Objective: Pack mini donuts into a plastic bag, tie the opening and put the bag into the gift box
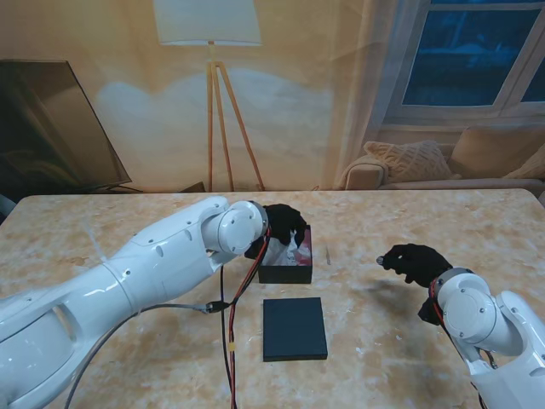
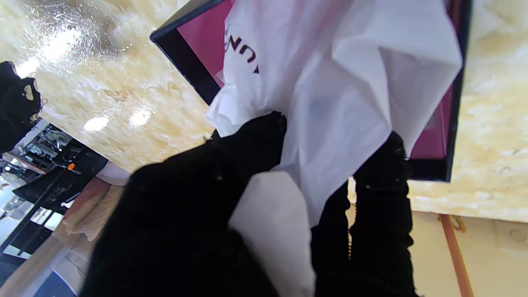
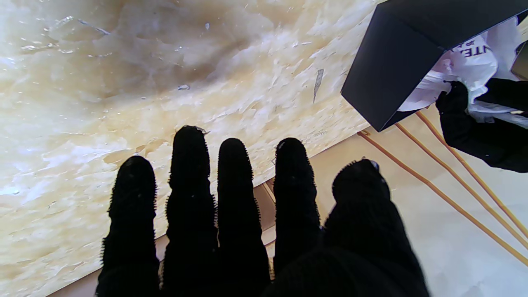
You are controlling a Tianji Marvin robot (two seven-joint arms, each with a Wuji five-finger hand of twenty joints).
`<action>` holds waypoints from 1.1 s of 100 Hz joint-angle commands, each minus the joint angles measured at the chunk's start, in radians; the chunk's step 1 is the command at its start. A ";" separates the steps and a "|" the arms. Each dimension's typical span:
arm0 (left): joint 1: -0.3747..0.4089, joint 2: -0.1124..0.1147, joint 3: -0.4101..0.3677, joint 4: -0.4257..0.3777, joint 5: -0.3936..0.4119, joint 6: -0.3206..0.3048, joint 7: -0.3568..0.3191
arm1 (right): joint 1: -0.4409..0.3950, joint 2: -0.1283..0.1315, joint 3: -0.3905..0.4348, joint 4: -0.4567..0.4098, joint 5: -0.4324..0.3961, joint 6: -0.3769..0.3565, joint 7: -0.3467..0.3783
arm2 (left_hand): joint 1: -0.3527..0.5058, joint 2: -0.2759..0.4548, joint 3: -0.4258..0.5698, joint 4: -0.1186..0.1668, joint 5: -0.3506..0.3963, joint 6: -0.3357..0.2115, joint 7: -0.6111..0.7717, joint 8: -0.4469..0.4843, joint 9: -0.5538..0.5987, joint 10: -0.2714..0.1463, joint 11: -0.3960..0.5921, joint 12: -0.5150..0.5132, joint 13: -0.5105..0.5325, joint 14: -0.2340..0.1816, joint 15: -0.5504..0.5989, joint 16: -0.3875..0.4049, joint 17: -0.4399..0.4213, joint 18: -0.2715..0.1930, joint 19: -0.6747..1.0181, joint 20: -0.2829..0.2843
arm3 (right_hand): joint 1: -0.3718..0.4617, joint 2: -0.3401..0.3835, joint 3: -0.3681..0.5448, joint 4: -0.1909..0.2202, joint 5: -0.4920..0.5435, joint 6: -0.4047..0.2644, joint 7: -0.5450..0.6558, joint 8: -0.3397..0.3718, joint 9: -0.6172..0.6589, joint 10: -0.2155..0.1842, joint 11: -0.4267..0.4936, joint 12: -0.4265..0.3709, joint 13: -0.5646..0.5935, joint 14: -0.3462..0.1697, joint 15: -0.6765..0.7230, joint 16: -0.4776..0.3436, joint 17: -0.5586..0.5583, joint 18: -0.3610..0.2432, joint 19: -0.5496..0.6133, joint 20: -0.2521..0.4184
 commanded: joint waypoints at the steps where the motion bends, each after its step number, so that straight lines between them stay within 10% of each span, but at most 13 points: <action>1: 0.014 -0.017 0.002 0.006 -0.008 0.011 -0.013 | -0.007 -0.004 -0.004 -0.002 0.000 0.003 0.014 | 0.035 0.006 0.013 0.019 0.034 0.008 -0.007 -0.022 0.016 0.001 -0.009 -0.014 0.022 0.015 0.007 -0.022 0.025 -0.020 0.042 0.029 | 0.035 0.008 -0.017 -0.006 0.010 -0.022 0.019 -0.007 0.024 -0.024 0.004 -0.009 0.016 -0.010 0.011 -0.010 -0.002 0.015 -0.002 0.011; 85: 0.076 -0.091 -0.009 0.067 -0.152 0.148 0.008 | -0.007 0.000 0.006 -0.008 -0.009 -0.014 0.033 | 0.071 0.009 -0.098 -0.016 0.068 0.026 -0.056 -0.149 0.049 -0.008 -0.048 -0.111 0.058 0.033 -0.073 -0.130 0.129 -0.101 0.051 -0.011 | 0.042 -0.003 -0.017 -0.006 0.000 -0.024 0.028 -0.016 0.025 -0.025 0.005 -0.010 0.017 -0.010 0.012 -0.009 -0.002 0.013 -0.002 0.011; 110: 0.086 -0.094 -0.021 0.072 -0.142 0.137 0.041 | -0.004 -0.001 0.001 -0.005 -0.005 -0.012 0.028 | -0.042 -0.028 -0.091 -0.042 0.007 0.091 -0.219 -0.139 -0.157 0.035 0.058 -0.259 -0.118 0.088 -0.163 -0.224 -0.064 -0.020 -0.060 -0.057 | 0.049 -0.013 -0.014 -0.004 -0.003 -0.020 0.035 -0.020 0.024 -0.024 0.005 -0.010 0.018 -0.010 0.013 -0.010 0.002 0.016 -0.001 0.012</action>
